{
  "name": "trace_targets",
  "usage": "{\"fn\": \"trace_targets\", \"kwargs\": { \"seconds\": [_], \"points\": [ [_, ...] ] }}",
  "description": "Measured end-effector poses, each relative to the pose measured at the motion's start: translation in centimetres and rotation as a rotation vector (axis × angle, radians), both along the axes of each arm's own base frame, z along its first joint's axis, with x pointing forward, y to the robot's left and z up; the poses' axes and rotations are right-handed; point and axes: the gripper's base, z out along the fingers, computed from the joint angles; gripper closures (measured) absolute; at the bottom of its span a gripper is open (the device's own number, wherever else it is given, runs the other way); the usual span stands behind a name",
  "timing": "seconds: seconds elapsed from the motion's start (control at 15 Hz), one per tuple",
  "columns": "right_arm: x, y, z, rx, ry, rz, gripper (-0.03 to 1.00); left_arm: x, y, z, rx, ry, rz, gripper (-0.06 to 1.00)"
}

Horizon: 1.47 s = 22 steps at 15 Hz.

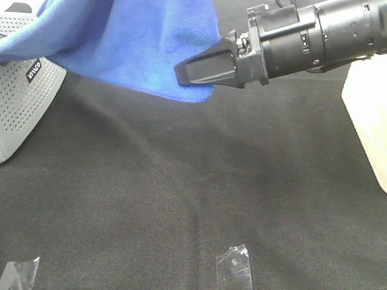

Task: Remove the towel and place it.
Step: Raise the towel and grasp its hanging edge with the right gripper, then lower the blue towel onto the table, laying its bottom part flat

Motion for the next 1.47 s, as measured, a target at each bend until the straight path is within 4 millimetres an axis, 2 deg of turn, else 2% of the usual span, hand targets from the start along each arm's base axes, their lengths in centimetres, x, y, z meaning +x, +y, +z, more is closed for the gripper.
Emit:
{"fn": "trace_targets", "kwargs": {
  "seconds": [0.27,0.4,0.67,0.73,0.93,1.13,1.27,1.47],
  "points": [
    [0.3,-0.3,-0.1,-0.024,0.174,-0.137,0.94,0.0,0.0,-0.1,-0.132,0.123,0.068,0.94],
    [0.3,-1.0,0.8,-0.100,0.221,-0.228,0.94,0.0,0.1,-0.2,-0.233,0.208,0.117,0.94],
    [0.6,-2.7,6.7,-0.290,0.197,-0.383,0.94,0.2,-0.2,-0.4,-0.301,0.274,0.159,0.94],
    [1.0,-3.7,10.2,-0.388,0.170,-0.488,0.94,1.0,-0.8,-1.2,-0.281,0.281,0.169,0.94],
    [1.0,-5.5,14.3,-0.532,0.116,-0.608,0.94,2.6,-1.9,-2.3,-0.276,0.240,0.180,0.94],
    [1.4,-7.0,17.6,-0.591,-0.020,-0.740,0.94,3.7,-2.3,-2.0,-0.284,0.112,0.179,0.94],
    [1.6,-7.3,19.2,-0.570,-0.103,-0.780,0.94,4.2,-2.5,-2.0,-0.272,0.044,0.182,0.94],
    [1.5,-7.4,21.0,-0.541,-0.201,-0.773,0.94,4.4,-2.5,-1.9,-0.324,0.054,0.203,0.94]
  ]
}}
